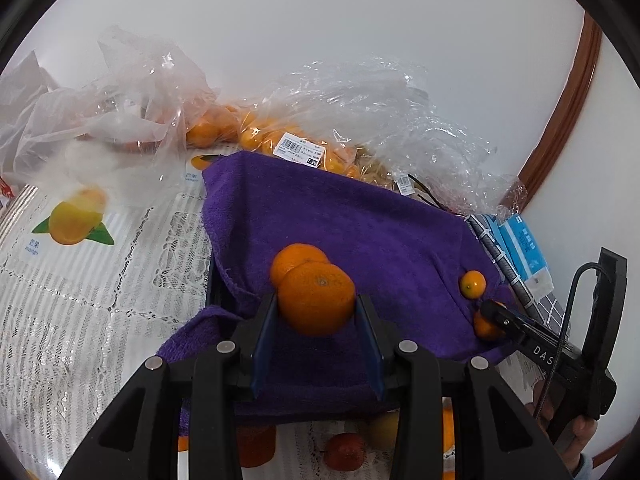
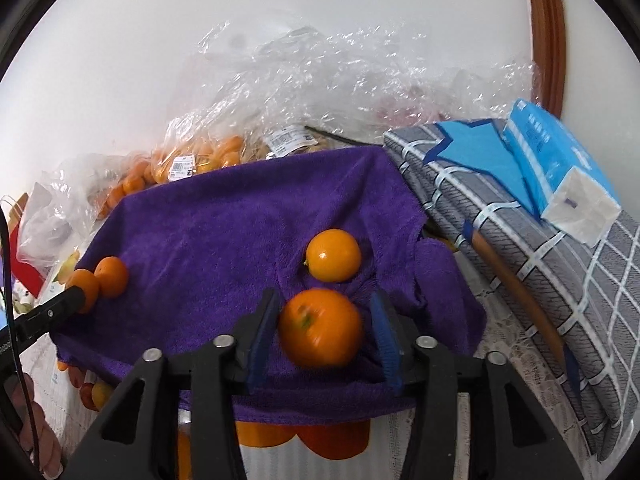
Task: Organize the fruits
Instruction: 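Lower both fruits onto the purple towel and open both tools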
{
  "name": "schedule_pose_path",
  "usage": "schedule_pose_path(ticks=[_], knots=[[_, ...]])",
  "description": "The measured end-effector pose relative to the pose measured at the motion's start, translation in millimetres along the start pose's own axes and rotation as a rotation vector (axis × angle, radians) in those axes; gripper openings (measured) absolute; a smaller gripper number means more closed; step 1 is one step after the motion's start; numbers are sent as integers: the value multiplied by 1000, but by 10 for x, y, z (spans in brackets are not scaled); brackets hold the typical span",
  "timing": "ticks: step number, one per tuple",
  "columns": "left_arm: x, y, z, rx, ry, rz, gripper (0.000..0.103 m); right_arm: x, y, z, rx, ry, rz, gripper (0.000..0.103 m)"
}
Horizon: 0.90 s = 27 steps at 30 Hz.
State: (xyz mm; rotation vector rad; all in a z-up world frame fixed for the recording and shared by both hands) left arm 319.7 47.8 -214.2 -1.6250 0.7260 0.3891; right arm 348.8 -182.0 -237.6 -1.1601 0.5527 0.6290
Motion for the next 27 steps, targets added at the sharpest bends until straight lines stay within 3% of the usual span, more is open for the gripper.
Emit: schedule_pose_path(ticks=[3, 7, 19, 23, 27], knots=[[2, -12, -16, 1, 4, 3, 37, -39, -29, 17, -10, 1, -22, 51], [-7, -33, -36, 18, -16, -8, 37, -106, -54, 15, -16, 1, -58, 62], [-263, -177, -92, 48, -51, -141, 38, -494, -204, -55, 24, 1, -232, 62], [-316, -208, -116, 35, 12, -156, 37, -606, -185, -48, 24, 31, -203, 62], [-325, -218, -149, 57, 21, -144, 37, -776, -50, 7, 5, -4, -163, 62]])
Point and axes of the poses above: each gripper's, at about its wrist camera, not at the fingertips, and x roughly the way its jaws point, z to its left, y to its underside, the point moved 7 cm from there along x, roughly the way its jaws point, and after that the axes turned 12 degrees about x, right-handed, at the moved point
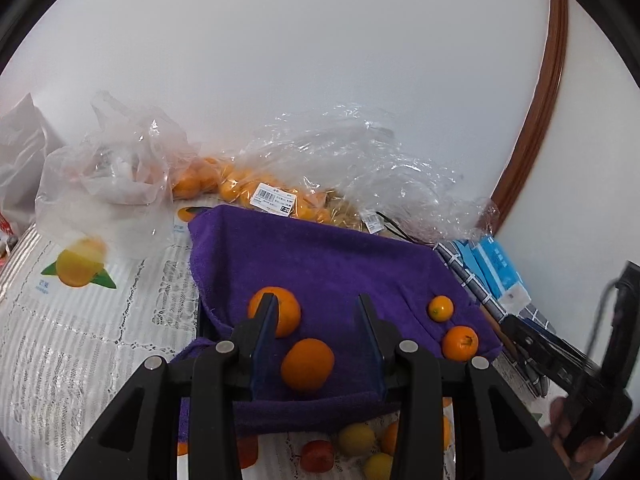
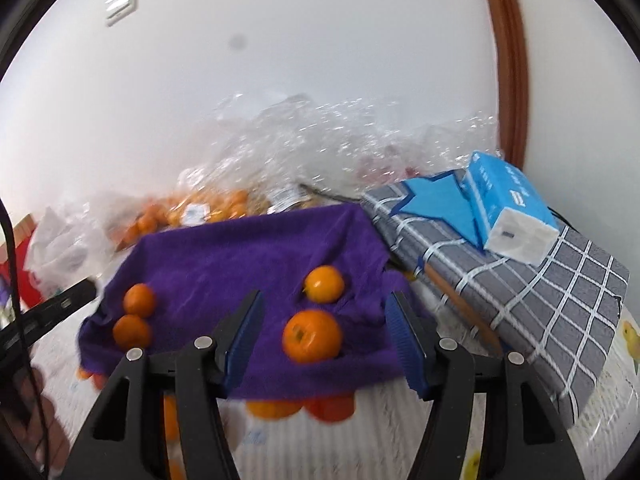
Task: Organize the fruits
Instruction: 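Lower both fruits onto the purple towel and open both tools, then withdraw both tools from the towel back toward the fruit row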
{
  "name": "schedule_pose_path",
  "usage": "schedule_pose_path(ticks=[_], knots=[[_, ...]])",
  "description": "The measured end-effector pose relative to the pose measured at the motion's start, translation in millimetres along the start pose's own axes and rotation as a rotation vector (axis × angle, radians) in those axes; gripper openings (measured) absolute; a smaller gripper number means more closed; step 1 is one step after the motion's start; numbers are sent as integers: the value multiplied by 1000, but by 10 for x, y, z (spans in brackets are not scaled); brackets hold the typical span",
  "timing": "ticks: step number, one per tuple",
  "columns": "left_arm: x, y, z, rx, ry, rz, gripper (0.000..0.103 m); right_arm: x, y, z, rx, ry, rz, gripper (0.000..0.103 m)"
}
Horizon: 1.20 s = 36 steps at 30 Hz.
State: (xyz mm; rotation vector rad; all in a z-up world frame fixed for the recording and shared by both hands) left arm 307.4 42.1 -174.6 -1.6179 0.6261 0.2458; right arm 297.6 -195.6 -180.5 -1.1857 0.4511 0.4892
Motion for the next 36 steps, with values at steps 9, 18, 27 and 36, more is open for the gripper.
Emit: schedule_pose_path(ticks=[9, 18, 27, 36], knots=[[-103, -33, -3, -6, 19, -21, 37, -378, 437, 211, -64, -6, 95, 62], [-478, -158, 126, -68, -22, -37, 38, -703, 825, 316, -88, 26, 135, 60], [-757, 419, 410, -63, -83, 76, 39, -508, 1057, 496, -124, -10, 191, 36], [-618, 664, 566, -70, -136, 107, 42, -237, 1030, 633, -133, -66, 233, 32]])
Point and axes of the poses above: each gripper's, at about its wrist camera, not at the fingertips, and x roughly the way its jaws point, z to its left, y to its underside, the point moved 7 cm from there along x, roughly the way its jaws point, and after that the axes turned 12 degrees about x, right-handed, at the moved point
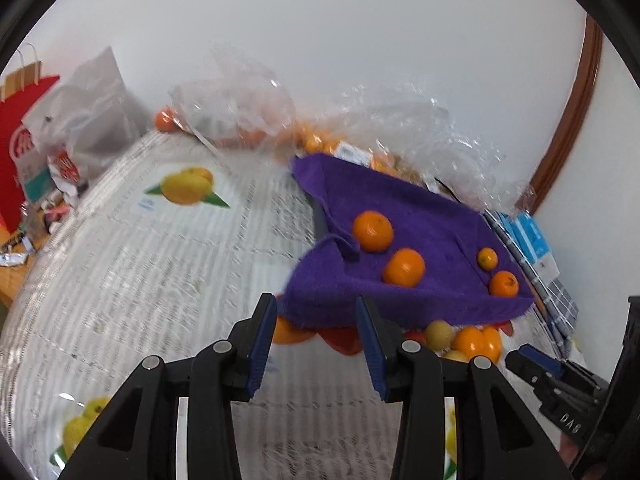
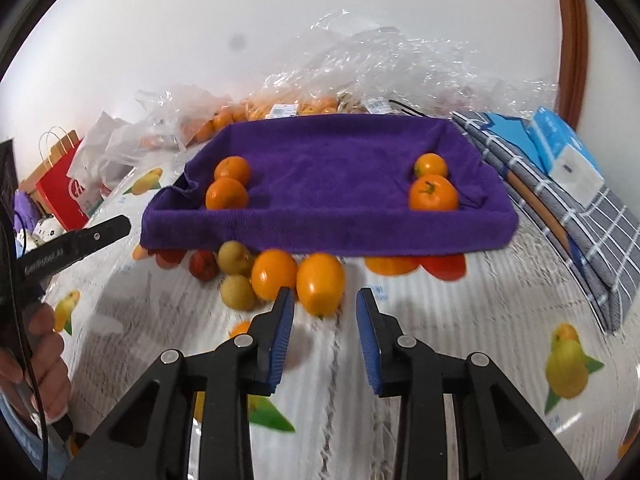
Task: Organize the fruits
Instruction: 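Withdraw both tools from the towel back toward the fruit row, then grasp a large orange with the right tool while the left tool grasps a red fruit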
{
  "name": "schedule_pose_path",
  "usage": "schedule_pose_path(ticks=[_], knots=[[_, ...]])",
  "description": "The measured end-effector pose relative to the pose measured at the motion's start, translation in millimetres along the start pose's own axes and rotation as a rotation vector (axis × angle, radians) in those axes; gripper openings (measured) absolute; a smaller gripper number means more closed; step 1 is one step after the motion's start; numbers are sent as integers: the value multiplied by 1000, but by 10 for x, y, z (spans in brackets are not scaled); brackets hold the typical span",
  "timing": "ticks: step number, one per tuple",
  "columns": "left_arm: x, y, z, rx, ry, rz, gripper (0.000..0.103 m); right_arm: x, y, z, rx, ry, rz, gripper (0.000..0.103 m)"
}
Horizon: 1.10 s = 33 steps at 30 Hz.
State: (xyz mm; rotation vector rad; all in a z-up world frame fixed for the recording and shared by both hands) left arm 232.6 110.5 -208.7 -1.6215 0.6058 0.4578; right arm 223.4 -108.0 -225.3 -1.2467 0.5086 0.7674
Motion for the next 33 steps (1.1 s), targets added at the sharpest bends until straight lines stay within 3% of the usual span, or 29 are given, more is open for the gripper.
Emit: schedule_pose_path(ticks=[9, 16, 25, 33], knots=[[84, 31, -32, -37, 82, 36, 42, 242, -61, -18, 11, -40, 56, 32], [60, 8, -55, -2, 53, 14, 42, 319, -45, -38, 54, -96, 76, 31], [24, -2, -81, 19, 51, -1, 42, 72, 38, -287, 55, -39, 38, 31], [47, 11, -50, -14, 85, 11, 42, 79, 133, -430, 57, -15, 71, 36]])
Point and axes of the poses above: each gripper's, at about its wrist camera, not at the fingertips, and x roughly the way its jaws point, z to its left, y to its underside, the point moved 7 cm from there along x, roughly the way its jaws point, and after that the axes turned 12 degrees about x, right-handed, at the moved point
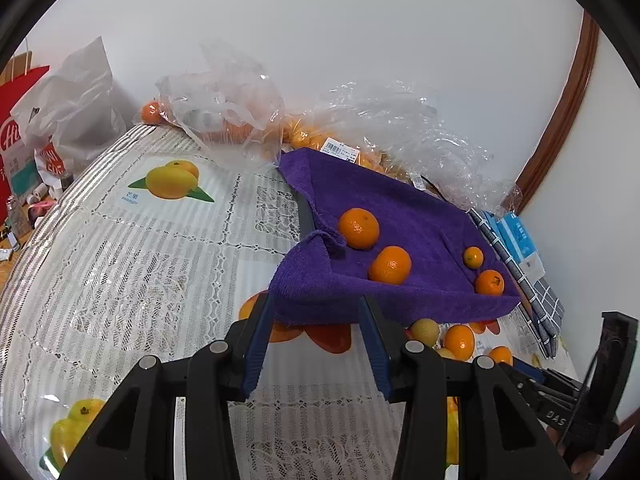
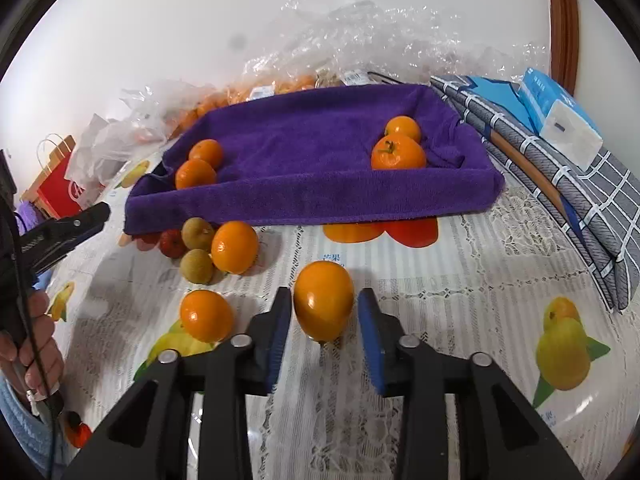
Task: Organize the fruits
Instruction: 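Grasp a large orange with the right tool while the left tool grasps a red fruit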
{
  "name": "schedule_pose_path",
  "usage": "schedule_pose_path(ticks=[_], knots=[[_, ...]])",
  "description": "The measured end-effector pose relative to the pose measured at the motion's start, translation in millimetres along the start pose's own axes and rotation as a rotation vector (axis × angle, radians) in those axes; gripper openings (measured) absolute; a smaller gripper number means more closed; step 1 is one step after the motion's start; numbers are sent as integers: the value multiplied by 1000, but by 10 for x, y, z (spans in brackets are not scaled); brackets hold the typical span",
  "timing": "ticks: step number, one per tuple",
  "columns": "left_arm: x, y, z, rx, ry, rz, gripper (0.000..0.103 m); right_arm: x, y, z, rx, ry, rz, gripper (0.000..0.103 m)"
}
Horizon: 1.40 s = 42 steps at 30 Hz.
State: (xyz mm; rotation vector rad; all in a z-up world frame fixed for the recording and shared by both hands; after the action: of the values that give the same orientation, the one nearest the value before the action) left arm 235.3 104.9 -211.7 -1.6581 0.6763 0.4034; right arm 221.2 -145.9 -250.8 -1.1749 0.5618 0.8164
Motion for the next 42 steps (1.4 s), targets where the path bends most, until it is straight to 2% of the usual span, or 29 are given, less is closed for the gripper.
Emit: schedule_pose_path(ticks=[3, 6, 14, 16, 20, 23, 28, 34, 42], knots=[[32, 22, 9, -7, 5, 17, 42, 85, -2, 13, 9, 9, 14, 35], [58, 45, -34, 1, 39, 37, 42, 80, -4, 56, -17, 30, -14, 32], [136, 113, -304, 101, 93, 74, 42, -215, 117, 0, -90, 95, -105, 32], [193, 166, -408, 128, 133, 112, 42, -249, 149, -47, -84, 112, -108, 32], [205, 203, -567, 182, 130, 129, 42, -223, 149, -71, -73, 95, -85, 32], [212, 189, -630, 174, 127, 130, 42, -229, 131, -116, -39, 73, -84, 32], [420, 230, -659, 101, 140, 202, 42, -231, 115, -183, 13, 28, -75, 32], [488, 208, -696, 102, 120, 180, 42, -224, 129, -165, 7, 39, -69, 32], [527, 199, -730, 116, 130, 178, 23, -205, 153, -117, -20, 35, -58, 32]])
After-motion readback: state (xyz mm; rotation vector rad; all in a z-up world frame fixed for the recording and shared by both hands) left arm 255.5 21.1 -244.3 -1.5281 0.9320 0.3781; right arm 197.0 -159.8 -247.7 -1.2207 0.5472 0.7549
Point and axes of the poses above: each gripper's, at about its wrist camera, not at the fingertips, and x roughly the way its jaws point, z to its left, y to its underside, the point moved 7 cm from there along x, roughly the way its jaws point, and after that the axes turned 12 degrees about x, right-handed, at the moved point
